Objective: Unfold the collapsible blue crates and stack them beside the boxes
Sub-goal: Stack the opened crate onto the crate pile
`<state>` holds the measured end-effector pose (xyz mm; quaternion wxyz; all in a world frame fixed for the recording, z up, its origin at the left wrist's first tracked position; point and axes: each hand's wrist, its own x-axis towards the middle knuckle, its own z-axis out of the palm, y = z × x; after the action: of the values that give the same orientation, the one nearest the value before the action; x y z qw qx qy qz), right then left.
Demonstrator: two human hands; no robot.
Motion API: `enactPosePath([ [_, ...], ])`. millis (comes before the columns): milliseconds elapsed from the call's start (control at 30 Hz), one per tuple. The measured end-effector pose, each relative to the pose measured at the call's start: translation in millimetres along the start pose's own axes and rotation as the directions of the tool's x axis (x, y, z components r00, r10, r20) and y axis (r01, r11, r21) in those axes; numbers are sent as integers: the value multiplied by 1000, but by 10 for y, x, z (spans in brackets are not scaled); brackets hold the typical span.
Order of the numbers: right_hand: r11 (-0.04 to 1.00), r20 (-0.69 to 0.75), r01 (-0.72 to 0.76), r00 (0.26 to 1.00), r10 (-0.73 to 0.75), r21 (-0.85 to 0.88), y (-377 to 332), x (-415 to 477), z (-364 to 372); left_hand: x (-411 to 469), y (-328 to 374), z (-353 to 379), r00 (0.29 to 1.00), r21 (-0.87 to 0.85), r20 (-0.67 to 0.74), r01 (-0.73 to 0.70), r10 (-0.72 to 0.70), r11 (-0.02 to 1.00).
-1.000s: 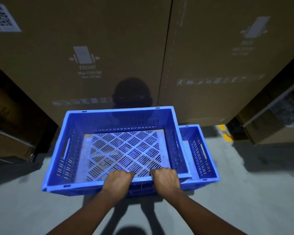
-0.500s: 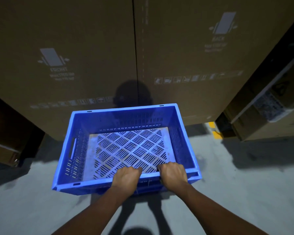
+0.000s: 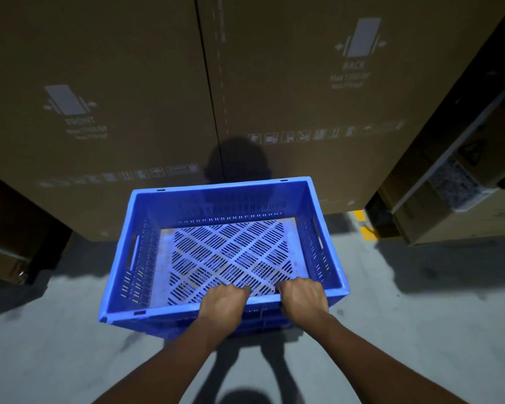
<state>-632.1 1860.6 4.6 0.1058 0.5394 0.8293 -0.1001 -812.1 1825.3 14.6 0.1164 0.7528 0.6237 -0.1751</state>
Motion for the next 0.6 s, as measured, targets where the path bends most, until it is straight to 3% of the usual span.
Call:
enactPosePath([
  [600, 998, 15, 27, 1000, -26, -51, 132, 18, -14, 71, 135, -4, 1000, -17, -5, 9, -9, 1000],
])
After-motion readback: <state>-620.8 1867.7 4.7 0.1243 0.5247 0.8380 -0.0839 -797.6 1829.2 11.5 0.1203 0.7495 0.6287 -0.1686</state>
